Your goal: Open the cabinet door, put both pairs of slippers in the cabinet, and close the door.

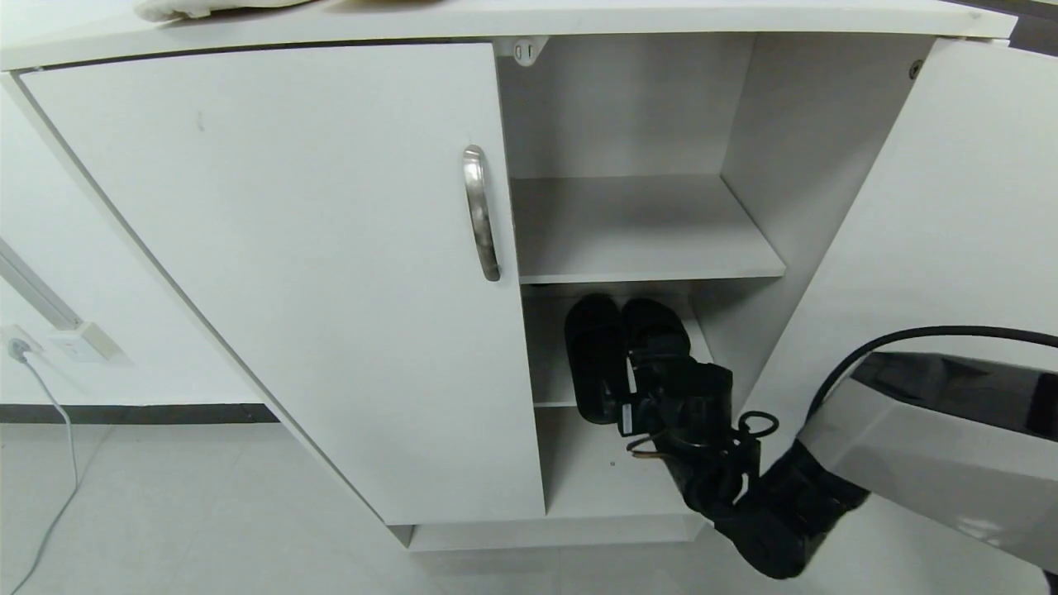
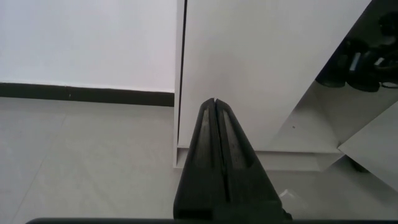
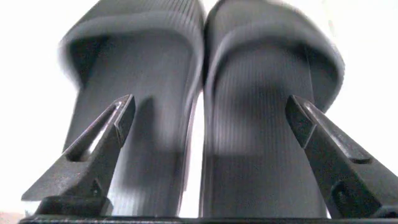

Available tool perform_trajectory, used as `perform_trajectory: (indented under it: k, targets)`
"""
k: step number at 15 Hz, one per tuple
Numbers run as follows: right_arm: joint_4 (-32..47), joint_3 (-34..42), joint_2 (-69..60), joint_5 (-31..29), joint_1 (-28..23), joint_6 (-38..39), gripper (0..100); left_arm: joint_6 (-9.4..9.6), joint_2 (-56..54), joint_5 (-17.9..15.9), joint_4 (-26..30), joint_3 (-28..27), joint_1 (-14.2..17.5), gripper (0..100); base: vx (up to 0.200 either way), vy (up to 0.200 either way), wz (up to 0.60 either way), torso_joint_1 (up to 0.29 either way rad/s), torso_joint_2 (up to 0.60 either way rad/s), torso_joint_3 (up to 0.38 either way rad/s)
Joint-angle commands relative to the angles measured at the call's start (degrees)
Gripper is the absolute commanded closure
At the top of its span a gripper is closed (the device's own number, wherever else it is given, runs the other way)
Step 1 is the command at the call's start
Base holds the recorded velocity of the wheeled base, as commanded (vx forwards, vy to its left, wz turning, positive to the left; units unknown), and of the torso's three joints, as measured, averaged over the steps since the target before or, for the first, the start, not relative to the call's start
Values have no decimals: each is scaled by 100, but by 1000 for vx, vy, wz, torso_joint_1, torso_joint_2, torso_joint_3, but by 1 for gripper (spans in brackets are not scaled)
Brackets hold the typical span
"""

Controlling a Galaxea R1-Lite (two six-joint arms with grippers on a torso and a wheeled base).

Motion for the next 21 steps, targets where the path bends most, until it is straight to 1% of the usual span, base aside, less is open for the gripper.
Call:
perform_trajectory:
  k: [1, 3, 5, 12, 15, 19, 21]
  targets:
    - [-726, 1370, -1020, 302, 503, -1, 0, -3, 7, 3, -7, 1, -5, 100, 0, 0, 0, 0, 0, 0]
    - [-920, 2047, -1398, 461, 854, 8, 0, -3, 7, 3, -7, 1, -5, 100, 0, 0, 0, 0, 0, 0]
    - [-955, 2240, -1521, 452, 1039, 8, 0, -3, 7, 3, -7, 1, 4, 100, 0, 0, 0, 0, 0, 0]
    - [-955, 2231, -1495, 461, 1021, 8, 0, 5, 7, -14, 2, 1, 4, 100, -200, 0, 0, 1, 3, 4]
    - [-955, 2231, -1468, 461, 1012, 17, 0, 49, 7, 3, 2, 1, -5, 100, 0, 0, 0, 0, 0, 0]
    - [-964, 2231, -1468, 461, 1012, 26, 0, 32, 7, -23, 2, 1, 4, 100, 0, 0, 0, 0, 0, 0]
    - [-955, 2231, -1468, 461, 1012, 26, 0, 32, 7, -23, 2, 1, 4, 100, 0, 0, 0, 0, 2, 137]
